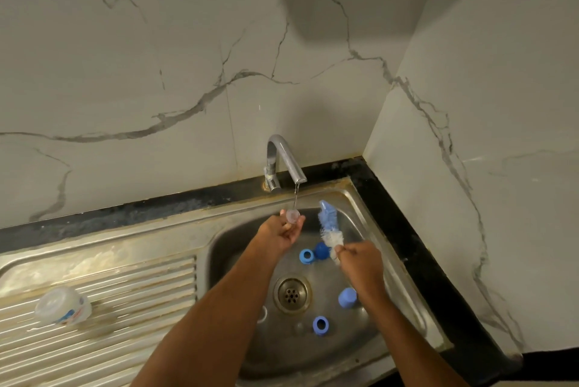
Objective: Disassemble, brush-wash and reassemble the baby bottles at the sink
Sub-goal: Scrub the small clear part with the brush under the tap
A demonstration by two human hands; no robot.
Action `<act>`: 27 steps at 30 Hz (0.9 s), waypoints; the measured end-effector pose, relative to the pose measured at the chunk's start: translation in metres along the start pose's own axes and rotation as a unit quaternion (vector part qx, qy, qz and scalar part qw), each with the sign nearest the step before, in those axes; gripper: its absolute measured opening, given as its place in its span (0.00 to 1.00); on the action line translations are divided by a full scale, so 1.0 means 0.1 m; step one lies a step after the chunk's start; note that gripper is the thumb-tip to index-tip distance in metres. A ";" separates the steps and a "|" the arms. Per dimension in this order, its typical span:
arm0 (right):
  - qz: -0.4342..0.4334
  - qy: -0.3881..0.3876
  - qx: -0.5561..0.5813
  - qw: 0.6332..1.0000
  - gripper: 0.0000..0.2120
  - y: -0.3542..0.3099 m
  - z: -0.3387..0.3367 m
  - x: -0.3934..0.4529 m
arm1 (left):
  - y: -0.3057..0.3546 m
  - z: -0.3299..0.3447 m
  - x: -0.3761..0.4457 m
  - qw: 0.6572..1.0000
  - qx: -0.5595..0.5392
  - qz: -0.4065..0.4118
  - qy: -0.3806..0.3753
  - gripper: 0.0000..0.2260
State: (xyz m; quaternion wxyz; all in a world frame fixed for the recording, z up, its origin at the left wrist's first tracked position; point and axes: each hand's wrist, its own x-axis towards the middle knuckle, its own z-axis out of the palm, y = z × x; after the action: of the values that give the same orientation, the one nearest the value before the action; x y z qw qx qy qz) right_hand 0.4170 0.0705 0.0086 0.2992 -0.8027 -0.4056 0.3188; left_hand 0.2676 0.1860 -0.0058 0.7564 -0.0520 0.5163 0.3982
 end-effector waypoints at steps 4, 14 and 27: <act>0.050 0.004 0.020 0.999 0.12 0.21 0.03 0.08 | -0.01 -0.04 0.03 0.997 -0.066 -0.035 -0.035 0.12; 0.019 -0.022 -0.026 0.999 0.17 0.15 -0.03 0.01 | -0.07 -0.11 0.15 0.960 0.225 0.167 0.000 0.11; -0.018 -0.069 -0.102 0.992 0.15 0.13 0.13 -0.11 | -0.06 -0.29 0.20 0.837 0.398 0.373 0.030 0.08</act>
State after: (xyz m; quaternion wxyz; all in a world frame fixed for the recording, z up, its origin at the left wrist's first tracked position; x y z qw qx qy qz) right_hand 0.4081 0.0576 -0.0066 0.1927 -0.7979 -0.4700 0.3244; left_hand 0.2533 0.1786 -0.0379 0.4903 0.4385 0.6327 0.4088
